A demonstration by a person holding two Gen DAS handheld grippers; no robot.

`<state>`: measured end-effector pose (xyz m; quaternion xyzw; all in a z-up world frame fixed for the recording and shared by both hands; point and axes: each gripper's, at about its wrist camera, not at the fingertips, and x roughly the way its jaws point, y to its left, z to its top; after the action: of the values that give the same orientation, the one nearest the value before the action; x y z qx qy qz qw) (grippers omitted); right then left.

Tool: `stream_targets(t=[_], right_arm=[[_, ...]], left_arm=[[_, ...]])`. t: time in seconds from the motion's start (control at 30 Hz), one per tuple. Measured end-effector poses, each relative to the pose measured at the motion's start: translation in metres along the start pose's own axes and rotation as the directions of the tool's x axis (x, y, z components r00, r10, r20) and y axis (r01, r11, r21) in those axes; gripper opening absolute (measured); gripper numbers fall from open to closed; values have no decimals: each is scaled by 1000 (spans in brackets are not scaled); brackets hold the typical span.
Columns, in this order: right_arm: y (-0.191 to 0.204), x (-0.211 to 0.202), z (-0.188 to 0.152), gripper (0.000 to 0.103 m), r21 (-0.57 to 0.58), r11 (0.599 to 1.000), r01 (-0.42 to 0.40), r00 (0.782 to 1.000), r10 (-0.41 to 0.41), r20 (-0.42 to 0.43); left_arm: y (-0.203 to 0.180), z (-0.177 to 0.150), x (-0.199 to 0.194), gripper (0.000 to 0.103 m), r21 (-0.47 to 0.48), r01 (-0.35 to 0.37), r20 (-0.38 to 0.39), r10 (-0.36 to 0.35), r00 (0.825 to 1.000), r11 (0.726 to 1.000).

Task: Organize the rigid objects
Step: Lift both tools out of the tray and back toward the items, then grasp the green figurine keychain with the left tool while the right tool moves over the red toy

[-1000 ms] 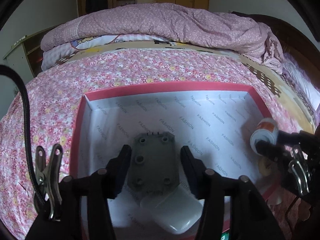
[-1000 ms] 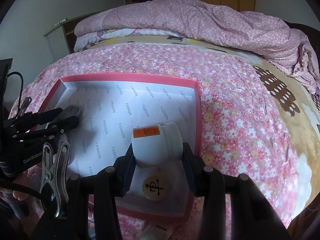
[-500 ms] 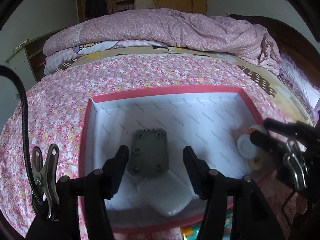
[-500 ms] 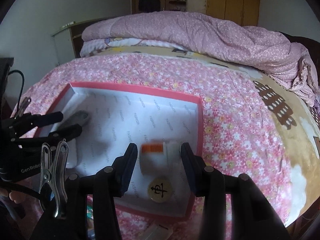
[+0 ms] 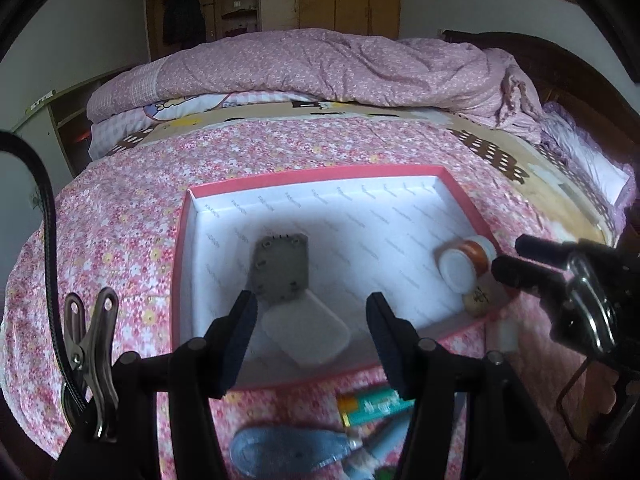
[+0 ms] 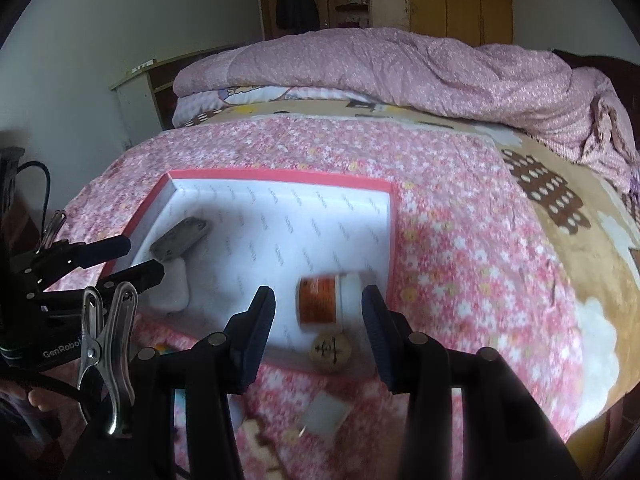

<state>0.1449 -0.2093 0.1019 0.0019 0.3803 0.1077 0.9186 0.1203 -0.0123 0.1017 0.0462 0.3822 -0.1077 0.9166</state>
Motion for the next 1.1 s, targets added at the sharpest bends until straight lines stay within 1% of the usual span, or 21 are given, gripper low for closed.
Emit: stream_targets(t=[0.17,0.3,0.53,0.77,0.9,1.1], right_arm=[[-1,-14,-15,46,14,1000,-8,1000,8,-2],[-1,-26,-28,46,24,999,-32,999,32,-11],[3,-35,-53,46,-4,1000,-22,999,22,-38],[-2,-41,-78,46,30,999,-41,997,43,-69],[1,-44,-98,46,15,999,-41,994,42,-102],[7,-54,-131,46,-28,997,-67,988,63,-140]], left_arm=[[-4,-12,-14,60,-2,16,-1,-16,1000,1000],[-7,-23,-22,60,5,16,-3,-16,1000,1000],[-7,-43,-35,60,-9,19,-16,-20,1000,1000],[-5,-62,-46,60,-24,19,-28,-20,999,1000],[-1,-74,-50,60,-40,35,-40,-36,999,999],[3,-93,-51,60,-69,52,-65,-56,996,996]])
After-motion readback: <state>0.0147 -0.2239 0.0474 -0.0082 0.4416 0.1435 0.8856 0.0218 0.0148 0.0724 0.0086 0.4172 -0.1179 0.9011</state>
